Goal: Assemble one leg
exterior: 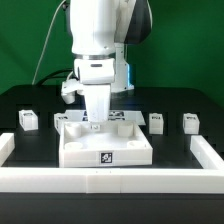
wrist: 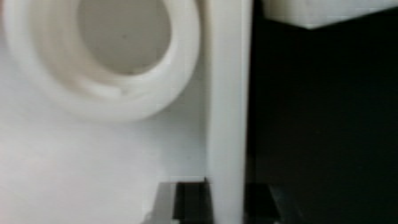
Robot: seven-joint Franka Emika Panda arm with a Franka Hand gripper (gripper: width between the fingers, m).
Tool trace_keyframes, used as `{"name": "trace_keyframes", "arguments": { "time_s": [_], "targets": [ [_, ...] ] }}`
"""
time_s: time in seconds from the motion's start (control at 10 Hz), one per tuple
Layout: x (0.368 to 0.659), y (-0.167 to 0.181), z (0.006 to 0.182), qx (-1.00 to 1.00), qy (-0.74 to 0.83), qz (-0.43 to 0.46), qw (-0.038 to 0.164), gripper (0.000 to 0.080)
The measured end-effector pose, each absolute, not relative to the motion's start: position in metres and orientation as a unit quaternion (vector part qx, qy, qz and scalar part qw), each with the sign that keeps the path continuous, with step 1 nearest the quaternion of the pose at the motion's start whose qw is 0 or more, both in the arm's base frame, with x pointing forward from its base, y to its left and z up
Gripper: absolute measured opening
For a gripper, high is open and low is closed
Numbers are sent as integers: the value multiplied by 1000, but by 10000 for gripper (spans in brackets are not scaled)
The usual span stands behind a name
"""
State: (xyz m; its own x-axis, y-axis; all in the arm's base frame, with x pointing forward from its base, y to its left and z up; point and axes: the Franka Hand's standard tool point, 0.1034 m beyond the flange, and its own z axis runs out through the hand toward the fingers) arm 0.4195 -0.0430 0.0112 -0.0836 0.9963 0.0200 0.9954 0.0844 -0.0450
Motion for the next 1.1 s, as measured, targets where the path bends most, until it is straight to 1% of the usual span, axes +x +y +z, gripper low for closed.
{"name": "trace_keyframes", "arguments": {
  "time_s": [0.2,0.7,0.9,1.1],
  "targets": [
    [420,-41,11,-682,-731,9,22,61],
    [429,24,10,-721,-693,-5,26,61],
    [444,41,10,-717,-696,-15,24,61],
    [466,43,10,-712,-701,-20,22,61]
  ]
}}
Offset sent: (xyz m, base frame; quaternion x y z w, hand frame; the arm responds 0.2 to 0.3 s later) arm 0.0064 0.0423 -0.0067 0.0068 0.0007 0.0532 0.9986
